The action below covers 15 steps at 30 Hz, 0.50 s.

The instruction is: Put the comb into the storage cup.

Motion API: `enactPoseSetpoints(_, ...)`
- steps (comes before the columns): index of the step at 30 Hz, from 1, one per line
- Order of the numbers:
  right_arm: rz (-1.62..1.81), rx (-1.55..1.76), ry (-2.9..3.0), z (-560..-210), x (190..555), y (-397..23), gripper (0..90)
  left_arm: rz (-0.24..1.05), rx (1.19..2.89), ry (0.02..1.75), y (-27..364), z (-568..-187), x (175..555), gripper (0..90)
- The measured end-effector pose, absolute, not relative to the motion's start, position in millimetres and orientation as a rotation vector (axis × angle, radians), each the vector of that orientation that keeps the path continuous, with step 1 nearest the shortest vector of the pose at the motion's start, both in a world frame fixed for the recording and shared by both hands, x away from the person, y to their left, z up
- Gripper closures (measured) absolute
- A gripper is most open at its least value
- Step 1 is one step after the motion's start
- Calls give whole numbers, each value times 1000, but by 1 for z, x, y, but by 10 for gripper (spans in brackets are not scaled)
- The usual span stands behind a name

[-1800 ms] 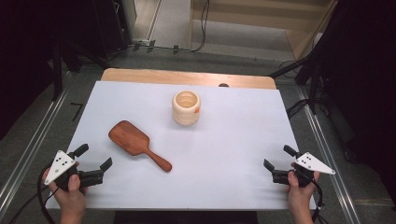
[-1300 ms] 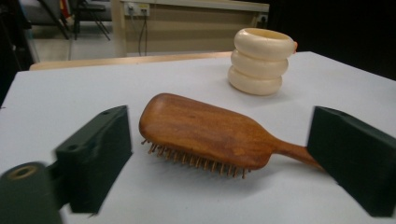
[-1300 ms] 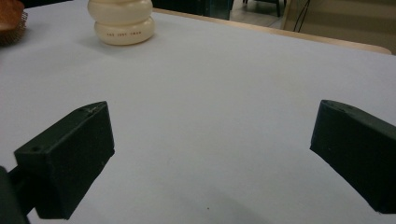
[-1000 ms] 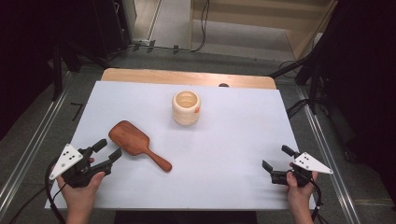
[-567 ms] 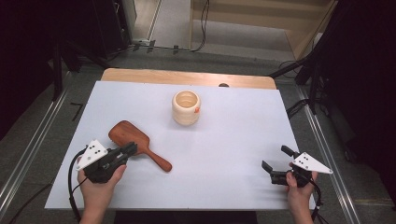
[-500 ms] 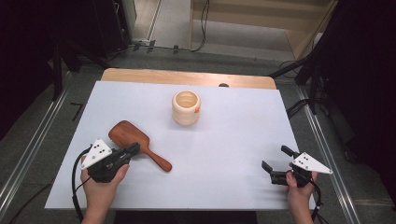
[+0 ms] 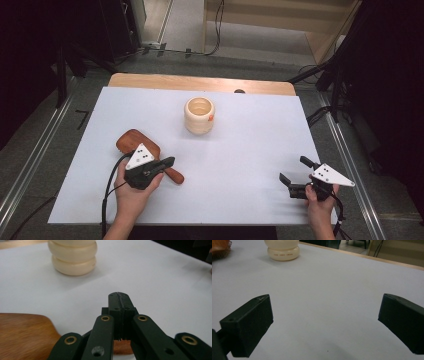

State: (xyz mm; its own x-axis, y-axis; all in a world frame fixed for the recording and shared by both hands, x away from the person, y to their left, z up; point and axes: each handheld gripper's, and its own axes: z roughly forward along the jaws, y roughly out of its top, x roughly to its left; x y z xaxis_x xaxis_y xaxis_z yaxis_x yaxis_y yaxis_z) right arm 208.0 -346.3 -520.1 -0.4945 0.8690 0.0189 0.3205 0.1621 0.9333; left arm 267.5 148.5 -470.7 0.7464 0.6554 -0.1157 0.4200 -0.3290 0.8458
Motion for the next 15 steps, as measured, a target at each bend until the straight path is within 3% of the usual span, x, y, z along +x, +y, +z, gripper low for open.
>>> enactPoseSetpoints(15,1321,1115,1923,-520,208,-345,0,211,2191,817,111,-498,276,900)
